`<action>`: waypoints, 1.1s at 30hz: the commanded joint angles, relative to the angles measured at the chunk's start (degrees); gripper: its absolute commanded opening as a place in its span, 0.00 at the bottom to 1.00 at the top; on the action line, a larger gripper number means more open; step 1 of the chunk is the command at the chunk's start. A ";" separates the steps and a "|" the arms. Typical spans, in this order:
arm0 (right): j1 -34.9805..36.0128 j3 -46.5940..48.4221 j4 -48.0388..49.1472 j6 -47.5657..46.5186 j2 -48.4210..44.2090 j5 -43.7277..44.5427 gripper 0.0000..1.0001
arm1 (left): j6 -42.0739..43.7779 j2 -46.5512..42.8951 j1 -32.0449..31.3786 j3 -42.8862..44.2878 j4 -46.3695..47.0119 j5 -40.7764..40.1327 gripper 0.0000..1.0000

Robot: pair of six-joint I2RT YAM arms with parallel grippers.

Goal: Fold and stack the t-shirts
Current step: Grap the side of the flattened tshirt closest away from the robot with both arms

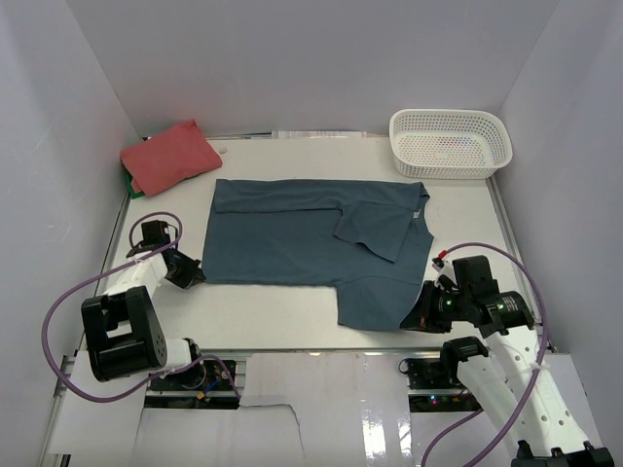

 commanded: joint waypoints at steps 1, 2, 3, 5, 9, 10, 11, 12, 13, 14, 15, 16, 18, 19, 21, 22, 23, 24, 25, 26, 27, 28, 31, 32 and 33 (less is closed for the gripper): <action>-0.31 6.66 -2.15 -0.59 0.18 2.94 0.08 | 0.15 -2.75 0.63 1.30 -1.01 0.33 0.00; -0.31 7.72 -2.42 -0.85 0.97 4.07 0.08 | 0.06 -2.92 0.55 1.57 -1.10 0.42 0.00; -0.31 8.68 -2.51 -1.12 1.41 4.43 0.08 | 0.06 -3.10 0.55 1.92 -1.19 0.42 0.00; -0.31 11.75 -2.42 -1.82 2.99 5.05 0.08 | -0.03 -3.71 0.55 3.14 -1.72 0.59 0.00; -0.31 14.05 -1.46 -2.52 5.10 4.70 0.08 | -0.12 -4.50 0.55 4.99 -2.86 0.68 0.00; -0.31 14.92 -0.93 -2.79 5.54 4.53 0.08 | -0.12 -4.51 0.55 5.35 -3.38 0.60 0.00; -0.31 15.37 -0.75 -3.14 6.59 4.35 0.08 | -0.29 -4.59 0.55 6.05 -3.56 0.51 0.00; -0.31 15.72 -0.58 -3.40 7.04 4.26 0.08 | -0.29 -4.59 0.55 6.31 -3.56 0.60 0.00; -0.31 16.68 -0.14 -3.66 8.00 4.35 0.08 | -0.29 -4.59 0.63 6.84 -3.91 0.51 0.00; -0.31 17.13 0.04 -3.84 8.44 4.44 0.08 | -0.56 -4.51 0.55 7.28 -4.26 0.33 0.00; -0.31 17.57 0.21 -4.36 8.97 4.52 0.08 | -0.65 -4.42 0.63 8.41 -4.53 0.33 0.00; -0.31 18.09 0.56 -4.54 9.93 4.96 0.08 | -0.65 -4.33 0.55 8.86 -4.53 0.42 0.00; -0.31 19.50 1.09 -5.42 11.08 5.40 0.08 | -0.91 -4.07 0.63 10.44 -4.79 0.68 0.00; -0.31 20.03 1.27 -5.69 12.21 5.49 0.08 | -1.17 -3.89 0.55 10.97 -4.79 0.77 0.00; -0.31 21.96 2.15 -6.30 13.54 5.49 0.08 | -1.70 -3.02 0.63 12.11 -4.62 1.56 0.00; -0.31 22.57 2.41 -6.39 14.85 5.49 0.08 | -1.87 -2.75 0.63 12.47 -4.62 1.91 0.00; -0.31 23.36 2.67 -6.65 15.56 5.49 0.08 | -2.14 -2.40 0.55 12.73 -4.62 2.18 0.00; -0.31 25.11 2.94 -6.83 16.26 5.41 0.08 | -2.23 -2.14 0.63 12.99 -4.53 2.44 0.00; -0.31 26.09 3.11 -7.27 16.96 5.23 0.08 | -2.49 -1.61 0.55 13.43 -4.36 2.79 0.00; -0.31 26.97 3.20 -7.44 18.10 5.49 0.08 | -2.75 -1.52 0.63 13.52 -4.35 2.71 0.00; -0.31 28.71 3.29 -7.71 18.64 5.75 0.08 | -3.10 -1.60 0.55 13.44 -3.75 2.53 0.00; -0.31 29.60 3.29 -8.32 19.86 6.10 0.08 | -3.45 -1.95 0.55 13.09 -3.39 2.27 0.00; -0.31 31.97 3.55 -8.94 21.71 6.37 0.08 | -3.90 -2.40 0.55 12.82 -2.25 2.27 0.00; -0.31 32.42 3.73 -9.29 22.24 6.37 0.08 | -3.98 -2.14 0.46 12.73 -2.07 2.27 0.00; -0.31 32.69 3.99 -9.47 22.59 6.37 0.08 | -4.07 -1.96 0.46 12.73 -2.07 2.35 0.00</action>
